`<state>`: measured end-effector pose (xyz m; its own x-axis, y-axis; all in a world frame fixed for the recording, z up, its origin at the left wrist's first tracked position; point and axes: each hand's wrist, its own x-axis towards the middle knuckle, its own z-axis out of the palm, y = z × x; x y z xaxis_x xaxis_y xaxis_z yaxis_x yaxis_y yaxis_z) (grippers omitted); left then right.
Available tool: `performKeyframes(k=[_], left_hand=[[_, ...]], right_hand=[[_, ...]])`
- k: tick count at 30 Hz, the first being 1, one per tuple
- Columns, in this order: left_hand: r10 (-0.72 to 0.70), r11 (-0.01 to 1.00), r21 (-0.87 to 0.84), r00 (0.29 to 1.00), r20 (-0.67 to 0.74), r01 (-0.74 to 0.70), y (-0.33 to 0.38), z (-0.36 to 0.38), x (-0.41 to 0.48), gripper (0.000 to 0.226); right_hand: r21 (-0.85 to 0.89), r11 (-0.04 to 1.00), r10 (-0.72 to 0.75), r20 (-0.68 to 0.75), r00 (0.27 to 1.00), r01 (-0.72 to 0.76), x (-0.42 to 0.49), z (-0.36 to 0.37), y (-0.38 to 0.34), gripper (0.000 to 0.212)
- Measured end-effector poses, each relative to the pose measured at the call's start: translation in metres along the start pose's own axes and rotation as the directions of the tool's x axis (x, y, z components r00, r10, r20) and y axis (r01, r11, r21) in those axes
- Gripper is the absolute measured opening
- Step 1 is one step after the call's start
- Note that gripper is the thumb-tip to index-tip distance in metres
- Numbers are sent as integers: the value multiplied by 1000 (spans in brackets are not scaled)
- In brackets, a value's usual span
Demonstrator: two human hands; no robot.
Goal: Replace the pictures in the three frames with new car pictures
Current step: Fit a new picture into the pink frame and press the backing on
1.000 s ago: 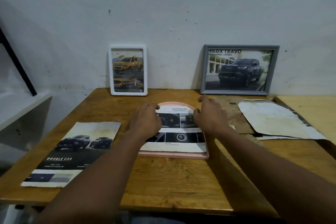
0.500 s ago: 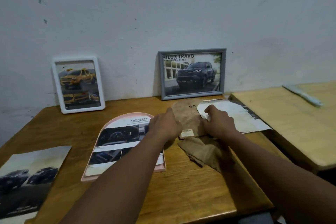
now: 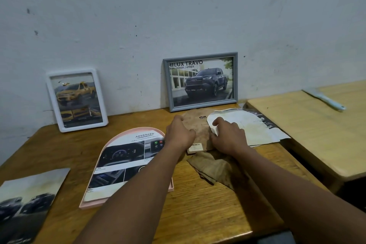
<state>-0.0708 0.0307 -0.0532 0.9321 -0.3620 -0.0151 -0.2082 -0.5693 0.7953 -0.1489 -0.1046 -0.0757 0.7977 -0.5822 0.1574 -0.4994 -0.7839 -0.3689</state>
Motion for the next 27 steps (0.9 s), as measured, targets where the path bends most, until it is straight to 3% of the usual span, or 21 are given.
performKeyframes(k=[6, 10, 15, 17, 21, 27], left_hand=[[-123, 980, -163, 992, -19, 118, 8, 3, 5, 59], [-32, 989, 144, 996, -86, 44, 7, 12, 0, 57], [-31, 986, 165, 999, -33, 36, 13, 16, -5, 53], [-49, 995, 83, 998, -37, 52, 18, 16, -3, 54], [-182, 958, -237, 982, -57, 163, 16, 9, 4, 48], [-245, 857, -449, 966, 79, 254, 11, -1, 9, 30]], right_hand=[[1, 999, -44, 15, 999, 44, 1, 4, -7, 40], [37, 999, -26, 26, 999, 25, 3, 3, 2, 41], [1, 998, -55, 0, 998, 55, 3, 3, 7, 39], [-11, 997, -70, 4, 998, 70, 2, 3, 7, 40], [20, 997, -74, 15, 997, 74, 2, 0, 11, 42], [30, 996, -80, 5, 997, 80, 5, 0, 11, 43]])
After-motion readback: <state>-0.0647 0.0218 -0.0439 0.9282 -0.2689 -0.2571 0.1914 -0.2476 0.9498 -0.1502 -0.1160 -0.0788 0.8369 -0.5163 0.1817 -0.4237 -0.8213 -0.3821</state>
